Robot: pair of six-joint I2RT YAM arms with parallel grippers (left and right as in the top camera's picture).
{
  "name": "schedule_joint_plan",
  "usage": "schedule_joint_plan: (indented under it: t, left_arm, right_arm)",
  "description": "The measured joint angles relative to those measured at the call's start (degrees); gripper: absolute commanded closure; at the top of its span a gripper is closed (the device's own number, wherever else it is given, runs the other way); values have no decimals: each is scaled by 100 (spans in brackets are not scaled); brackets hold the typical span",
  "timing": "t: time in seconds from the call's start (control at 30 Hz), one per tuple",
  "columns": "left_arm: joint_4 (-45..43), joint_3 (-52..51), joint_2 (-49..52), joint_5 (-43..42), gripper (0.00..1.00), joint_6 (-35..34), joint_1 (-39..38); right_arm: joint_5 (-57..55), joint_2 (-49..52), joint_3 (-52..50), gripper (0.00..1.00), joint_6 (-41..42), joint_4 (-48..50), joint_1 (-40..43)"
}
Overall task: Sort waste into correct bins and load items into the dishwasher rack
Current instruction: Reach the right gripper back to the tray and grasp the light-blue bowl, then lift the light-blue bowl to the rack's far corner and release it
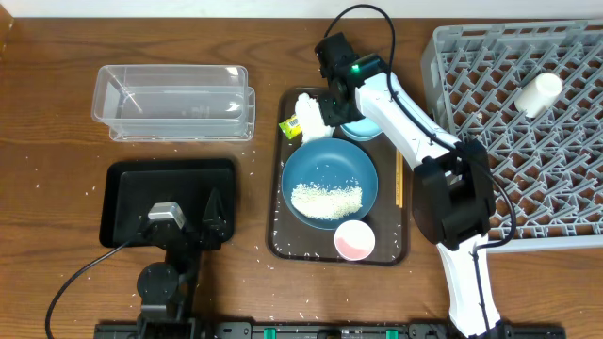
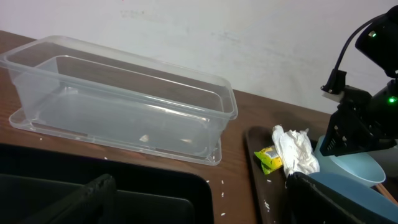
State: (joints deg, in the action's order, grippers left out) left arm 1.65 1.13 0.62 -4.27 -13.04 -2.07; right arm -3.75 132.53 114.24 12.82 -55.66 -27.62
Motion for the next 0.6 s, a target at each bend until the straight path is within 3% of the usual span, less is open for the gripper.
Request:
schedule_joint_plan:
  t: [0.6]
  left_arm:
    - [0,0,0,0,11,0,0]
  right_arm:
    - [2,190,-2,73,2,-90,-87]
